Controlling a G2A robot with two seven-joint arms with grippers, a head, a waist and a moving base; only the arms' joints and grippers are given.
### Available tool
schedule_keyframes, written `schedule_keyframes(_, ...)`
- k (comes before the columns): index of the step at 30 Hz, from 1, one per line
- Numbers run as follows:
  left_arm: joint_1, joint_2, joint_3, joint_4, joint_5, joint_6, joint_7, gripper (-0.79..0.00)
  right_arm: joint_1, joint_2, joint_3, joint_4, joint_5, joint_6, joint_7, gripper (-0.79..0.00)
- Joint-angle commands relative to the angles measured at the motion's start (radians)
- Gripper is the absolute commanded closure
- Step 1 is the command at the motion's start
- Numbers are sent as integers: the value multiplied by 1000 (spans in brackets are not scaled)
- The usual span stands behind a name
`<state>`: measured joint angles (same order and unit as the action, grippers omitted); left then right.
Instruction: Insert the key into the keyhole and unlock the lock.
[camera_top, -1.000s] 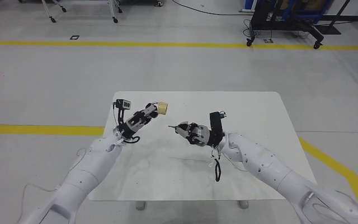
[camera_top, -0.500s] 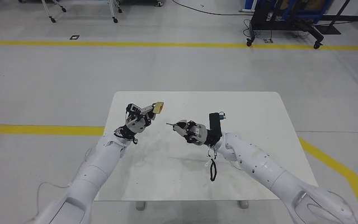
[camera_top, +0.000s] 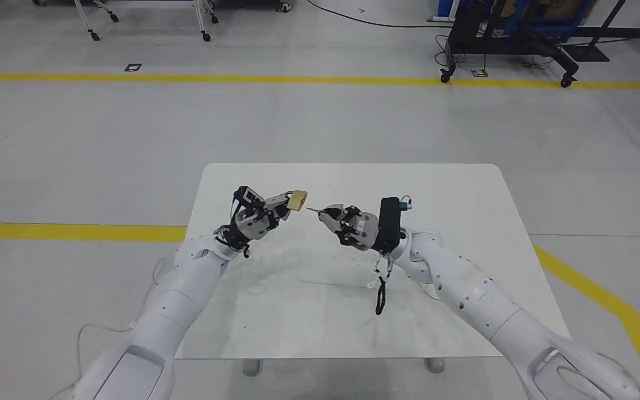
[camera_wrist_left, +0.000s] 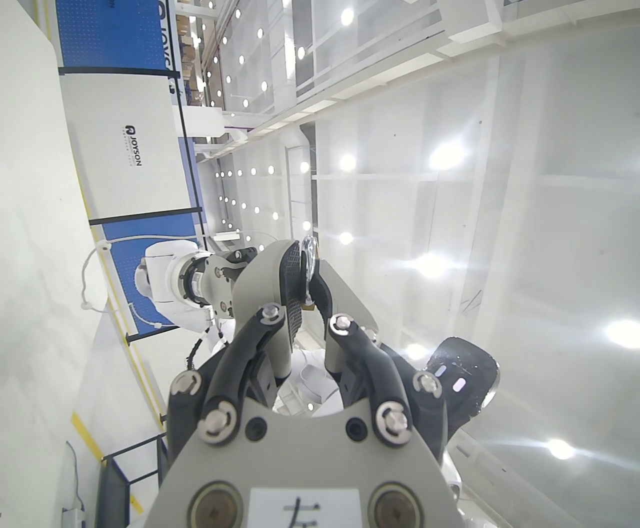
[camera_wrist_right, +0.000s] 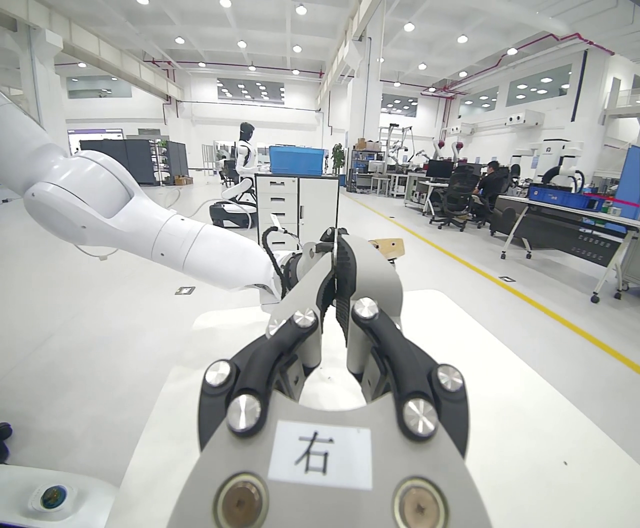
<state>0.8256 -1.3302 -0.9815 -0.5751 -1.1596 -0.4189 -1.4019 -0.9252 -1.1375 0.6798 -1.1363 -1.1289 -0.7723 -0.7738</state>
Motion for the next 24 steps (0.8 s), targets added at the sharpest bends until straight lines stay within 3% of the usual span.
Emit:
schedule_keyframes(1,1,0,-7,-8,33,-3,3,0,0,0,1,0,2,-1,1,0)
schedule_keyframes(10,1,0,-7,-8,33,-3,3,0,0,0,1,0,2,-1,1,0)
schedule_keyframes(12,23,-1,-11,-45,38,-3,51,0,0,0,1,0,2,-1,1,0)
schedule_keyframes(18,75,7,-49,-121,81,-123,130,0,-30,7,65,-23,103,99,201,0)
schedule_keyframes(24,95,20,-68,-189,225,-208,208,0,-69,14,113,-87,221,120,391,0)
